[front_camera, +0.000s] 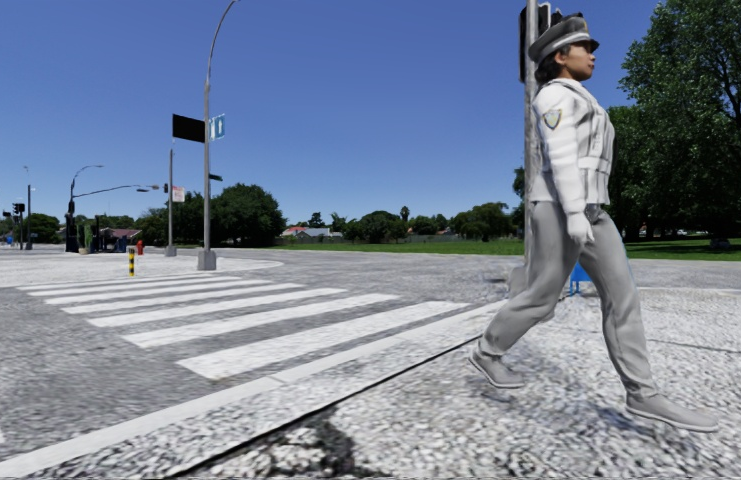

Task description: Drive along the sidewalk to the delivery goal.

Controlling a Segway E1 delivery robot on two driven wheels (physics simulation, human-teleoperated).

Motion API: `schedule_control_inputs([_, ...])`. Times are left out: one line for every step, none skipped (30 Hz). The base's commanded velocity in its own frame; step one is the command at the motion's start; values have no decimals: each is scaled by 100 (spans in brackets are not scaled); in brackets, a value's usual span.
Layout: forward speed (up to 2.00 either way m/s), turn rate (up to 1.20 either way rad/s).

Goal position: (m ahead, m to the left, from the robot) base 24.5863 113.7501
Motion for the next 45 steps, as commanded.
schedule_control_inputs([200,5])
schedule_control_inputs([200,15])
schedule_control_inputs([200,25])
schedule_control_inputs([200,25])
schedule_control_inputs([200,38])
schedule_control_inputs([200,45])
schedule_control_inputs([200,47])
schedule_control_inputs([200,47])
schedule_control_inputs([200,47])
schedule_control_inputs([200,47])
schedule_control_inputs([200,47])
schedule_control_inputs([200,47])
schedule_control_inputs([200,47])
schedule_control_inputs([200,47])
schedule_control_inputs([200,47])
schedule_control_inputs([200,47])
schedule_control_inputs([200,47])
schedule_control_inputs([200,47])
schedule_control_inputs([200,47])
schedule_control_inputs([200,47])
schedule_control_inputs([200,47])
schedule_control_inputs([200,47])
schedule_control_inputs([200,47])
schedule_control_inputs([200,47])
schedule_control_inputs([200,47])
schedule_control_inputs([200,47])
schedule_control_inputs([190,47])
schedule_control_inputs([190,47])
schedule_control_inputs([173,47])
schedule_control_inputs([164,47])
schedule_control_inputs([160,47])
schedule_control_inputs([160,47])
schedule_control_inputs([156,47])
schedule_control_inputs([152,47])
schedule_control_inputs([147,47])
schedule_control_inputs([147,47])
schedule_control_inputs([141,47])
schedule_control_inputs([133,47])
schedule_control_inputs([133,47])
schedule_control_inputs([133,47])
schedule_control_inputs([133,47])
schedule_control_inputs([133,47])
schedule_control_inputs([133,47])
schedule_control_inputs([133,48])
schedule_control_inputs([133,48])
